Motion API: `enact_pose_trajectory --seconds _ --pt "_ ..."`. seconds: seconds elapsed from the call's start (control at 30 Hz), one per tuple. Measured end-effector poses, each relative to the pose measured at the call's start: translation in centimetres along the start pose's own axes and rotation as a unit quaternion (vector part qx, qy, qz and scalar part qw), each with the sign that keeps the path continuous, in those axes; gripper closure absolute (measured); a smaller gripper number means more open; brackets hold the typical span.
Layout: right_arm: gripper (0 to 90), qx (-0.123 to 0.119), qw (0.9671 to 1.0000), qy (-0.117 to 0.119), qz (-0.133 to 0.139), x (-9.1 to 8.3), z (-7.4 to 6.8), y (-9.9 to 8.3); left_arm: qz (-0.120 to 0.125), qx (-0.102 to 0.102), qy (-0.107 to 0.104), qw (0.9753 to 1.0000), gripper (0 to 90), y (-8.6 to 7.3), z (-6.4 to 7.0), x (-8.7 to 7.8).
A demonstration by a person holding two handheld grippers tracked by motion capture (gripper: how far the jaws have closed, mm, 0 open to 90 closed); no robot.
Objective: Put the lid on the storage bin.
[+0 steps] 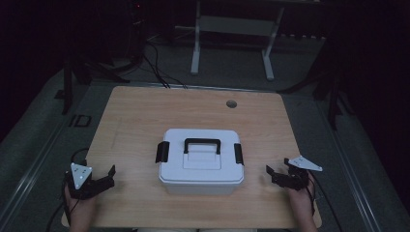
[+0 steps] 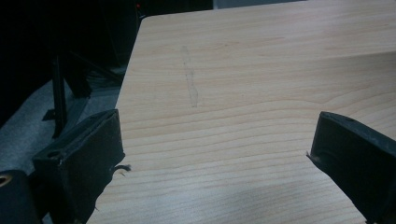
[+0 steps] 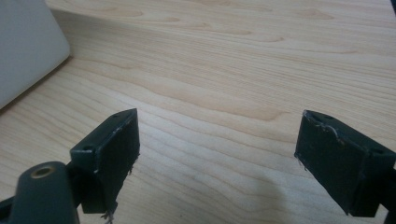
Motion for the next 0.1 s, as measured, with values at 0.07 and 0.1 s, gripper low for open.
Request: enact_pose_trajectory --seconds 0.07,0.1 --pt "13.5 -0.002 1.0 0.001 -0.001 0.02 -0.05 -0.02 -0.002 0.003 -0.002 1.0 2.5 -0.01 0.15 0.05" --pt "13.5 -0.003 1.0 0.002 -0.002 0.03 -0.07 -0.03 0.0 0.005 -0.004 1.0 2.4 0.03 0.22 0.05"
Point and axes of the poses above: each handheld gripper's, and its own axes: x roughly forward along the jaws, y roughly out of its top, z roughly to its right, the point moved 10 cm from there along x, roughly forward along the jaws, and after that the axes turned 7 degrees about -y, right-handed, at the moved point
